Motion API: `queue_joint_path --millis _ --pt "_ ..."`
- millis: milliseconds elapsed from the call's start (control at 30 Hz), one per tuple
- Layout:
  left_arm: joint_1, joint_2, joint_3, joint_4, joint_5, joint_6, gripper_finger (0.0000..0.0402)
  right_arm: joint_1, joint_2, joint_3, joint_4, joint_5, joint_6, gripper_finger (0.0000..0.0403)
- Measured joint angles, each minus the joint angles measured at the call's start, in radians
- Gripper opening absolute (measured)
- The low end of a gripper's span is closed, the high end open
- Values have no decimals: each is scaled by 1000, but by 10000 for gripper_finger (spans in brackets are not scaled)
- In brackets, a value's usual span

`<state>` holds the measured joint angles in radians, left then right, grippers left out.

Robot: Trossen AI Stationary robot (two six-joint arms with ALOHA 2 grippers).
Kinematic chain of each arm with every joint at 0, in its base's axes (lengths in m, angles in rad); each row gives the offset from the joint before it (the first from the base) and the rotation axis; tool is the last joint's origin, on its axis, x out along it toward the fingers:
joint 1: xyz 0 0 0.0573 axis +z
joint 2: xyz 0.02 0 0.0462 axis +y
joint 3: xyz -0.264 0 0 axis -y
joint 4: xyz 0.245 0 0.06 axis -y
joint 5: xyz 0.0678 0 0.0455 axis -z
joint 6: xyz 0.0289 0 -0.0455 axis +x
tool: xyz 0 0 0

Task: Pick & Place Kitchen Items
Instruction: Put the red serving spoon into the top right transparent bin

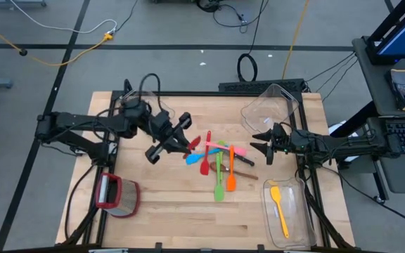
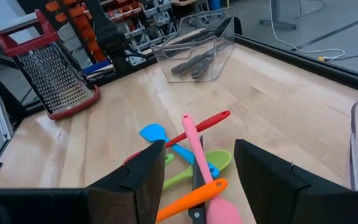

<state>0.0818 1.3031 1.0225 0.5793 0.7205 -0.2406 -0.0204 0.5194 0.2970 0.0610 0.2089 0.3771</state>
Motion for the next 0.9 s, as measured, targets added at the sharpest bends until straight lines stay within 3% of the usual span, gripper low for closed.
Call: queue_joint_path --millis 400,700,800,900 --pt "0 1 0 273 -16 -3 16 0 0 0 3 0 -87 185" --pt "0 0 0 284 -77 0 16 0 0 0 50 -1 -87 185" --pt "-1 0 0 242 -147 -41 16 0 0 0 48 0 -87 185" --pt "-6 1 0 189 -288 -134 16 0 0 0 48 0 -87 185"
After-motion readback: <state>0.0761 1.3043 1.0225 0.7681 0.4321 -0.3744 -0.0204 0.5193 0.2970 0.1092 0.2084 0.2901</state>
